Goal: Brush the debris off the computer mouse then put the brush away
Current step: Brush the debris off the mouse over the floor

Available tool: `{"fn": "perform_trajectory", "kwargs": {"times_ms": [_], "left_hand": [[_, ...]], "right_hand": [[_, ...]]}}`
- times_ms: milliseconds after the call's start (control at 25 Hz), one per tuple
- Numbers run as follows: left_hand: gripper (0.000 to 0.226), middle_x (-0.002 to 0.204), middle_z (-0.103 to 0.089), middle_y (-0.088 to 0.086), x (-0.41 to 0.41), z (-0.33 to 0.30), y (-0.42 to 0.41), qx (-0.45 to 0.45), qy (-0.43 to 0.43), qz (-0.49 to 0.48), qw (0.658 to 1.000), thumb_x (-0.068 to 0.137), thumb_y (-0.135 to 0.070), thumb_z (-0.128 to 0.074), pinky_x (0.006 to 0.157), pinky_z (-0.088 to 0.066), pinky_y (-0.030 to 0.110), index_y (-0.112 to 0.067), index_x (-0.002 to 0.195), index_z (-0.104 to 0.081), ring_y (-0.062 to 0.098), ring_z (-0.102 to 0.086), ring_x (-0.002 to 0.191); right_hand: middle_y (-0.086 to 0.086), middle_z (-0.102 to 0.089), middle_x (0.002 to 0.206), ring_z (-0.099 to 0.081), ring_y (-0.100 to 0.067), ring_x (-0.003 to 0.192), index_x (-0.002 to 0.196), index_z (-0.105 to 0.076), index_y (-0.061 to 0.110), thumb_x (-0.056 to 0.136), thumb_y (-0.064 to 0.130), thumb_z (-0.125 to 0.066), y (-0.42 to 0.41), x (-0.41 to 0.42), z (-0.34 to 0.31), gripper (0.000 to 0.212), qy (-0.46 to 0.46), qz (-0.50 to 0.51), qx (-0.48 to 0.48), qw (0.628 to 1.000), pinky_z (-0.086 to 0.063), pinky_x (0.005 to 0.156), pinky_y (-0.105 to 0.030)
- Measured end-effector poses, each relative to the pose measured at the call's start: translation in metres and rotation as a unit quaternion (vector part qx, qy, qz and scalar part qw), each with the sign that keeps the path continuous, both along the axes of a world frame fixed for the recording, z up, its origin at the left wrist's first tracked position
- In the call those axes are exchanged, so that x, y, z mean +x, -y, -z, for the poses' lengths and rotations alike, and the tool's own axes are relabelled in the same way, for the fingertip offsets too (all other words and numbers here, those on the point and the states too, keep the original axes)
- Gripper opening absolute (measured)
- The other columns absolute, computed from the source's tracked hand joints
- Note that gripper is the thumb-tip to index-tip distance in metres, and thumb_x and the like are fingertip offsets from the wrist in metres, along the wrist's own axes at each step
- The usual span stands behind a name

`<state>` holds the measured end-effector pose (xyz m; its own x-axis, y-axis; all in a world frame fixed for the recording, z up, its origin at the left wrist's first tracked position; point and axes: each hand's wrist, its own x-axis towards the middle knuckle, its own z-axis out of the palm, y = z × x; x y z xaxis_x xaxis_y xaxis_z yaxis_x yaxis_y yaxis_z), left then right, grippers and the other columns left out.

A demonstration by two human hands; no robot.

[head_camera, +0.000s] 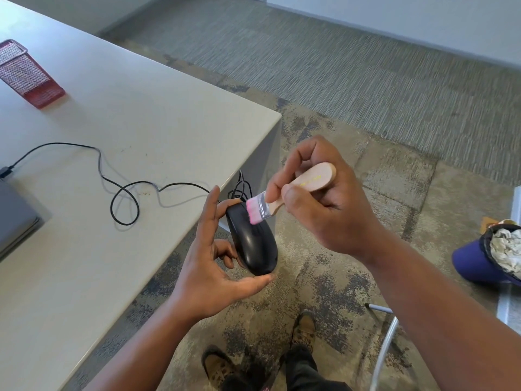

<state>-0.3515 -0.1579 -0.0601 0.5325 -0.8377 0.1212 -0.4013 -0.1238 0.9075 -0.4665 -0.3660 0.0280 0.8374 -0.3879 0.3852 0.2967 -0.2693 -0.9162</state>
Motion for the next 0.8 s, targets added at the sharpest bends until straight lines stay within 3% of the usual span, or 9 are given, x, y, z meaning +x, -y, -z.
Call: {"fn": "perform_trajectory", "kwargs": {"times_ms": [160,240,480,680,800], "left_hand": [[0.149,0.163,-0.041,-0.021,-0.001,-0.002,0.000,0.008,0.007,-0.004,1.000,0.060,-0.041,-0.100,0.060,-0.058,0.039,-0.045,0.170,0.000,0.026,-0.076,0.070],[0.149,0.164,-0.041,-0.019,-0.001,-0.002,0.000,0.006,0.012,-0.006,1.000,0.061,-0.041,-0.100,0.060,-0.058,0.040,-0.045,0.170,0.001,0.027,-0.074,0.068],[0.149,0.165,-0.042,-0.008,-0.001,0.002,0.000,0.006,0.025,-0.006,1.000,0.061,-0.037,-0.100,0.059,-0.055,0.030,-0.039,0.172,0.000,0.023,-0.071,0.065],[0.148,0.165,-0.041,-0.011,0.000,0.001,0.002,0.002,0.035,-0.002,0.999,0.061,-0.040,-0.100,0.060,-0.054,0.025,-0.040,0.172,0.000,0.020,-0.071,0.066],[0.149,0.165,-0.041,-0.010,-0.001,0.001,0.001,0.002,0.042,-0.003,0.999,0.061,-0.041,-0.099,0.059,-0.056,0.031,-0.040,0.172,0.000,0.022,-0.072,0.066]], "right_hand": [[-0.019,-0.075,0.094,-0.065,-0.014,0.071,0.105,-0.046,0.020,0.097,0.009,-0.063,0.002,0.005,-0.004,0.022,-0.029,-0.007,0.099,0.995,-0.052,0.064,-0.033],[-0.026,-0.072,0.098,-0.064,-0.015,0.072,0.106,-0.045,0.017,0.097,0.011,-0.063,0.002,0.004,-0.002,0.021,-0.054,-0.014,0.118,0.991,-0.053,0.065,-0.033],[-0.009,-0.072,0.080,-0.053,-0.008,0.061,0.106,-0.047,0.026,0.103,0.020,-0.053,0.018,-0.002,-0.008,0.009,-0.099,-0.079,0.089,0.988,-0.044,0.060,-0.019],[-0.014,-0.075,0.100,-0.063,-0.012,0.073,0.104,-0.046,0.021,0.102,0.015,-0.059,0.014,0.011,-0.003,0.015,-0.078,-0.051,0.052,0.994,-0.052,0.068,-0.036],[-0.016,-0.075,0.095,-0.063,-0.016,0.070,0.103,-0.049,0.020,0.101,0.025,-0.061,0.020,0.009,-0.006,0.013,-0.124,-0.099,0.041,0.987,-0.052,0.065,-0.035]]}}
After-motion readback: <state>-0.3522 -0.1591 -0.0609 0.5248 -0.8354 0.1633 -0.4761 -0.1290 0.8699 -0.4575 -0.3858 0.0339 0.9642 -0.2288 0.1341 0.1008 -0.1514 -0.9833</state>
